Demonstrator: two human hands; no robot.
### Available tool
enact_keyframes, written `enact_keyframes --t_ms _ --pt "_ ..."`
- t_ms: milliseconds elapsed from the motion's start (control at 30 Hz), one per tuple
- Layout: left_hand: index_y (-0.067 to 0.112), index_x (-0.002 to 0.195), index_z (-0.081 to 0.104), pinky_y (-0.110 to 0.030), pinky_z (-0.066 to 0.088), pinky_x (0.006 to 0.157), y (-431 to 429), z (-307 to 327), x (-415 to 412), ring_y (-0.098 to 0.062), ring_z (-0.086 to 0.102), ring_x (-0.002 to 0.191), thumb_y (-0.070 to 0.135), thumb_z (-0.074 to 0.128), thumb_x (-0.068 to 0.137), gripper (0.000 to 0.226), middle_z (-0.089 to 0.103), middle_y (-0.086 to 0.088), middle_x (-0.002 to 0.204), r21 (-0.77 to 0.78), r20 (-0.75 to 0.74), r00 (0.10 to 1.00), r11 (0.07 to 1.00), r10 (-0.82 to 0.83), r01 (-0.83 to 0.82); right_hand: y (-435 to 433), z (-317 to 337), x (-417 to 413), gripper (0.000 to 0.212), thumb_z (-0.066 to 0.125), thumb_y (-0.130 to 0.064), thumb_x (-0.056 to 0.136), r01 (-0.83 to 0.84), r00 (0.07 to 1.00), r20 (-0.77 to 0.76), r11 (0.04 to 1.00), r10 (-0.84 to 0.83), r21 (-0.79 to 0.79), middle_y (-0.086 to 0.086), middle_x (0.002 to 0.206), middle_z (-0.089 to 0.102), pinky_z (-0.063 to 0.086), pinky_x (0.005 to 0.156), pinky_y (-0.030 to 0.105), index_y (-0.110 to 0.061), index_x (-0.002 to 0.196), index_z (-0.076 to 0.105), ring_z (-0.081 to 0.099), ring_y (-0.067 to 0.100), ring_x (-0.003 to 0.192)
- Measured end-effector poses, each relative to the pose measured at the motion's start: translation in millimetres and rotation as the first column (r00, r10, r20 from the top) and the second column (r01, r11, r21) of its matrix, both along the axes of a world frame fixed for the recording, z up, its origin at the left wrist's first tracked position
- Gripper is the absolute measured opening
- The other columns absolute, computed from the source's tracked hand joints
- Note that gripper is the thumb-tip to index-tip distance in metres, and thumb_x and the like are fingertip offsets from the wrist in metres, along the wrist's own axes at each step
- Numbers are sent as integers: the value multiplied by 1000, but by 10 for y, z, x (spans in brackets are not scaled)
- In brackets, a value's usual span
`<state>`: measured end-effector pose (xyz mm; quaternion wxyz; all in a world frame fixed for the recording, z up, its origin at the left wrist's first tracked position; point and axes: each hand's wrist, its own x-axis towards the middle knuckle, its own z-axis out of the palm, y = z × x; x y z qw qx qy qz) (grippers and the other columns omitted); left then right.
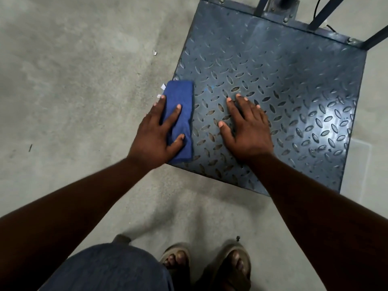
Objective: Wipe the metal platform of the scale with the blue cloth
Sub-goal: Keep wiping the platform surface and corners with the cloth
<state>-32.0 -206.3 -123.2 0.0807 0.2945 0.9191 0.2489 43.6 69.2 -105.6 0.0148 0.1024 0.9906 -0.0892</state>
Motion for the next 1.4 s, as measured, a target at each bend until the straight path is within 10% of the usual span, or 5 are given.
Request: enact_keyframes --t_ms 433,533,667,833,1400 --pt "45 172 19 -36 51 97 56 57 -70 -33 62 122 68 71 92 98 54 -13 138 -7 254 949 981 187 -191 -13 -12 0 69 36 -60 102 1 1000 -15 1000 -1 3 4 168 28 18 127 48 -27 162 29 27 26 154" --pt "43 172 17 -32 45 106 183 51 -305 -36 56 138 67 69 93 98 48 -16 154 18 282 949 989 139 -150 -10 7 6 68 40 -58 101 -1 1000 -17 1000 1 -9 4 168 29 17 127 48 -26 161 30 28 26 154" --pt "28 170 35 -42 40 121 179 17 -201 -35 33 161 67 60 101 83 13 -13 181 15 49 998 999 43 -44 -24 24 -3 69 41 -58 101 11 1000 6 1000 -10 -20 3 169 27 15 127 47 -27 161 30 26 25 154" --pt "20 162 50 -56 49 104 304 74 20 -46 52 132 57 49 105 68 44 -21 163 -120 -172 978 983 118 -140 2 16 -7 70 37 -61 102 13 999 42 1000 -12 -15 2 170 23 11 129 46 -29 163 25 22 23 156" --pt "43 172 11 -46 55 104 356 94 -497 -39 59 131 77 54 95 94 39 -14 156 -58 180 980 995 85 -76 6 1 -1 68 39 -59 102 11 1000 -14 999 -12 -42 1 169 27 16 128 47 -28 162 30 26 22 155"
